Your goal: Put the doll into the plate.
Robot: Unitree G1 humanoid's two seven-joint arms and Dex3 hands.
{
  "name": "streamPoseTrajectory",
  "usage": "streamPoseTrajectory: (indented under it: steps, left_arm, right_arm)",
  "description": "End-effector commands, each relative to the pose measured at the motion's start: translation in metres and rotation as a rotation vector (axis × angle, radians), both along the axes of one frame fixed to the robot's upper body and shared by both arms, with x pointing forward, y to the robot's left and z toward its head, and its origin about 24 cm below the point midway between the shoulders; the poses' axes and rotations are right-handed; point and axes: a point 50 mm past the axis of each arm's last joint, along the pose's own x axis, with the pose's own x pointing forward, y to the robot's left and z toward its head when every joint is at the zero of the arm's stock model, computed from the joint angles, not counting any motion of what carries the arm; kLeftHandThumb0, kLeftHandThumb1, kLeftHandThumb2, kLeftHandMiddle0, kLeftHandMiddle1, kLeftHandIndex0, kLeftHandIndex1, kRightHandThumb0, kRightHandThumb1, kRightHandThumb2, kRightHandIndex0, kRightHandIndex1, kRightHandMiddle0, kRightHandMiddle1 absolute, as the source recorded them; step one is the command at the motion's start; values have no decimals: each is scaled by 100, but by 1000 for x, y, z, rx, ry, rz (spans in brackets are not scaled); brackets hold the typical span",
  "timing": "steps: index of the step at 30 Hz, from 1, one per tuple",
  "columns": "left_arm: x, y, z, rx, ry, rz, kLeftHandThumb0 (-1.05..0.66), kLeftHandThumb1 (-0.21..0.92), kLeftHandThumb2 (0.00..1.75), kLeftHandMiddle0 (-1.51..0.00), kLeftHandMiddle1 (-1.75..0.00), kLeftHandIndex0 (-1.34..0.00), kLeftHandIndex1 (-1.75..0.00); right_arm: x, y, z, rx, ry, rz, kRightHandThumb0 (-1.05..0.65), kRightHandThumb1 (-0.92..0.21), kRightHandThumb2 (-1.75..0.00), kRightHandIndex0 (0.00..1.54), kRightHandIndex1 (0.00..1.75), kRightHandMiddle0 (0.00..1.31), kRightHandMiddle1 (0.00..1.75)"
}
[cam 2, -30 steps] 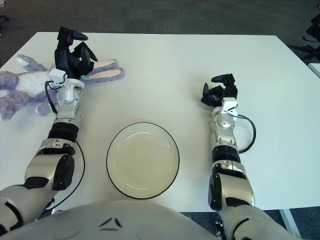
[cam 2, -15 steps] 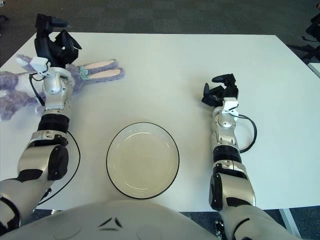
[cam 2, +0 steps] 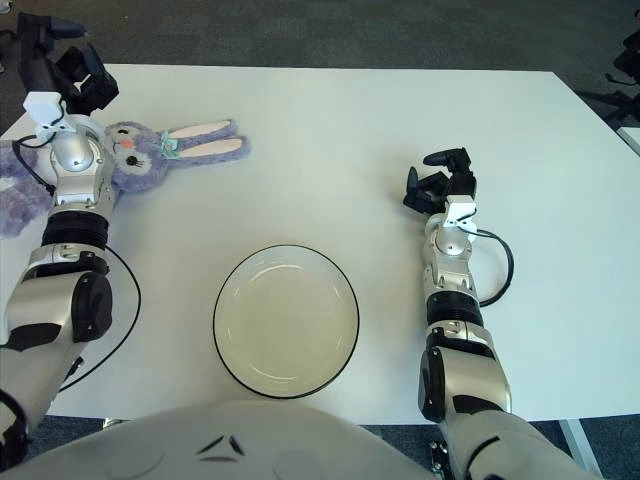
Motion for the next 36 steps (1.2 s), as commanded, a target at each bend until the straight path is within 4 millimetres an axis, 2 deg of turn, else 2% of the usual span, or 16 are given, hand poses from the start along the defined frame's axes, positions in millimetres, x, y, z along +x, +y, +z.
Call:
streamPoseTrajectory:
  steps: [1,13,36]
  left_arm:
    - [3,8,7,10,6,39,-42,53,105,-99,-173,-45,-175]
    - [5,23,3,-18,62,86,-42,51,108,-99,-173,-46,-175]
    - [0,32,3,-17,43,142,-43,47,112,-99,-171,-49,-175]
  right_arm:
    - [-2,-2,-5,-3,32,-6,-1,-38,-120,69,156,31,175]
    - [-3,-5,-7,-3,41,-2,-1,-38,-120,69,156,32,175]
    - [-1,-9,-8,-17,52,-1,-1,-38,-120,68,157,31,175]
